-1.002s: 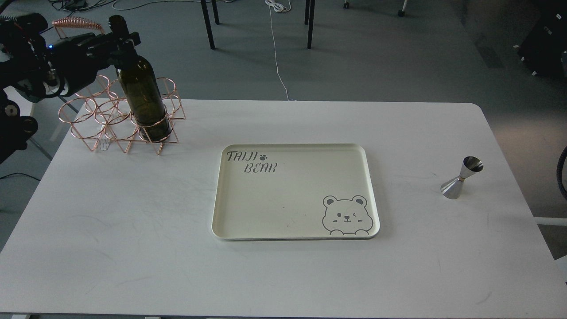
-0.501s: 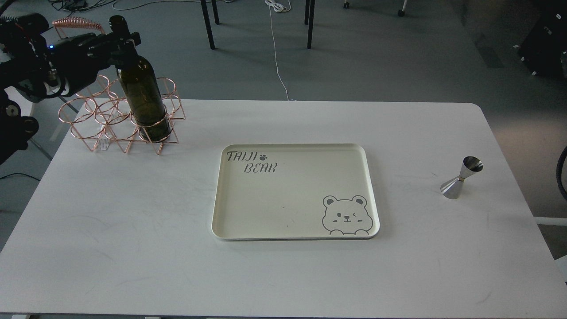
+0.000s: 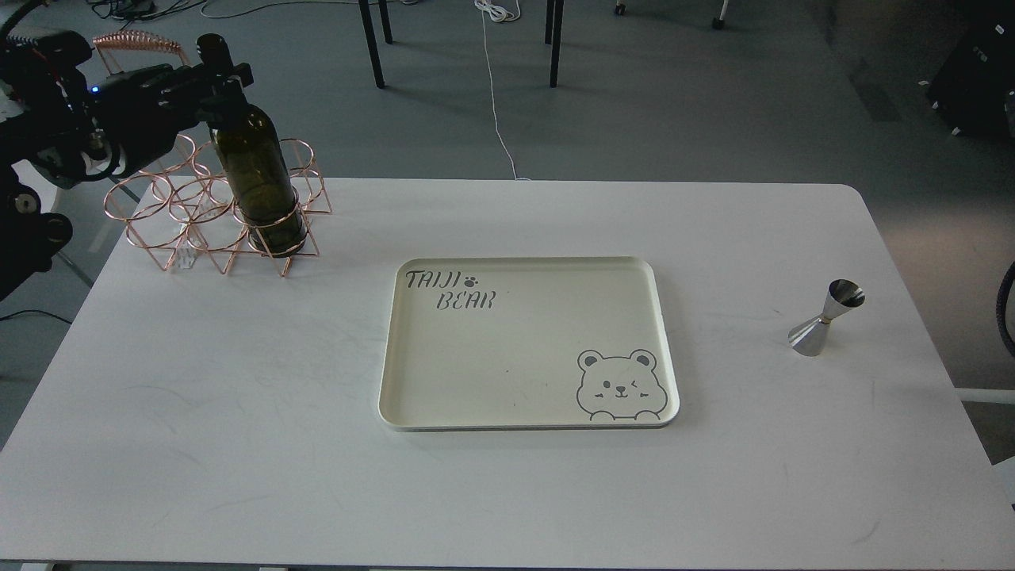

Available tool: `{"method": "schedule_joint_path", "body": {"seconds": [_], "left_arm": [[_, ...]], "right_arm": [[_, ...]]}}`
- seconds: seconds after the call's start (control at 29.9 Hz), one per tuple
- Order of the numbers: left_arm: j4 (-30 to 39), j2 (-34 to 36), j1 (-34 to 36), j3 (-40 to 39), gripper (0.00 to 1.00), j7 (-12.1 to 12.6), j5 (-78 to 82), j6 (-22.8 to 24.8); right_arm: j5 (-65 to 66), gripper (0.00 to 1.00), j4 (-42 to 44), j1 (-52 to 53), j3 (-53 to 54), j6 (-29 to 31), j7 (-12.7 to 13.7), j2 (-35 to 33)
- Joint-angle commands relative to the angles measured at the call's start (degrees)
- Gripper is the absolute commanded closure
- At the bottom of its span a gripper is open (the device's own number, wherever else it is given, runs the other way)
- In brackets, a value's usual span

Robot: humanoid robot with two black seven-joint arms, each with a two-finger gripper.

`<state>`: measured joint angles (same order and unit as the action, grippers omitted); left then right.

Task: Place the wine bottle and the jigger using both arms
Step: 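Lower the bottle into a slot of the copper wine rack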

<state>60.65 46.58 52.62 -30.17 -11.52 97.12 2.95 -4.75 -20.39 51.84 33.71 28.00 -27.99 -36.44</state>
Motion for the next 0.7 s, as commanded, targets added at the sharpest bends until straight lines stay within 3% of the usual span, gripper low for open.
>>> {"method": "schedule_joint_path", "body": {"seconds": [0.0, 0.23, 0.3, 0.37, 0.4, 0.53, 0.67], "left_arm": [[-0.9, -0.5, 0.0, 0.0, 0.16, 0.0, 0.1, -0.8], [-0.9, -0.5, -0.1, 0.0, 0.16, -0.1, 0.2, -1.1], [-1.0, -0.5, 0.0, 0.0, 0.32, 0.1, 0.3, -1.7], [-1.3, -0.4, 0.0, 0.3, 0.6, 0.0, 0.4, -1.6], [-1.3, -0.3, 0.0, 0.4, 0.67, -0.2, 0.4, -1.5], [-1.7, -0.4, 0.0, 0.6, 0.78, -0.1, 0.4, -1.6], [-1.7, -0.4, 0.0, 0.6, 0.77, -0.2, 0.3, -1.6]], "right_arm": [[0.0, 0.21, 0.0, 0.0, 0.0, 0.0, 0.0, 0.1], [0.0, 0.21, 0.0, -0.1, 0.0, 0.0, 0.0, 0.1], [0.0, 0.21, 0.0, -0.1, 0.0, 0.0, 0.0, 0.1], [0.0, 0.21, 0.0, -0.1, 0.0, 0.0, 0.0, 0.1], [0.0, 0.21, 0.0, -0.1, 0.0, 0.0, 0.0, 0.1], [0.0, 0.21, 0.0, -0.1, 0.0, 0.0, 0.0, 0.1], [0.0, 0.21, 0.0, 0.0, 0.0, 0.0, 0.0, 0.1]]}}
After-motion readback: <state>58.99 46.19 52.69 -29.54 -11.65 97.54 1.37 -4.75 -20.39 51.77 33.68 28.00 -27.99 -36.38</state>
